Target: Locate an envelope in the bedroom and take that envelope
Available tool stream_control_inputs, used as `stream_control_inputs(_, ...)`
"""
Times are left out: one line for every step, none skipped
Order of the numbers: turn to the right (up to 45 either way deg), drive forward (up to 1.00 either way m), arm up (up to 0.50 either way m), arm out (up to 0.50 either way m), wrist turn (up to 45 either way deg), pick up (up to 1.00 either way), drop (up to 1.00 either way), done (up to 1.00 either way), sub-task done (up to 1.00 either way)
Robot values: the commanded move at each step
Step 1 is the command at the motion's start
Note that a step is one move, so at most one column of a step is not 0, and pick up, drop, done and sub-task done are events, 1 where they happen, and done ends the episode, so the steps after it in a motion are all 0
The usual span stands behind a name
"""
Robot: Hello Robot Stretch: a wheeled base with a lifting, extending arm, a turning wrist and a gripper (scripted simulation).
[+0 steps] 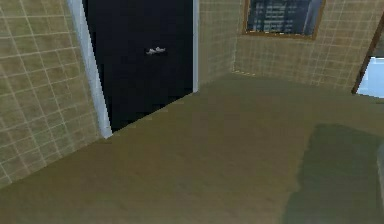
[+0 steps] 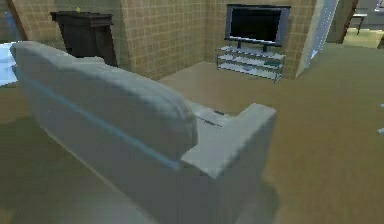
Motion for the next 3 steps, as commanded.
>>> stream_control_inputs(36.0, 0.0, 0.0, 0.0, 0.0, 0.0, 0.0, 0.0, 0.0)
stream_control_inputs(0.0, 1.0, 0.0, 0.0, 0.0, 0.0, 0.0, 0.0, 0.0)
stream_control_inputs(0.0, 1.0, 0.0, 0.0, 0.0, 0.0, 0.0, 0.0, 0.0)
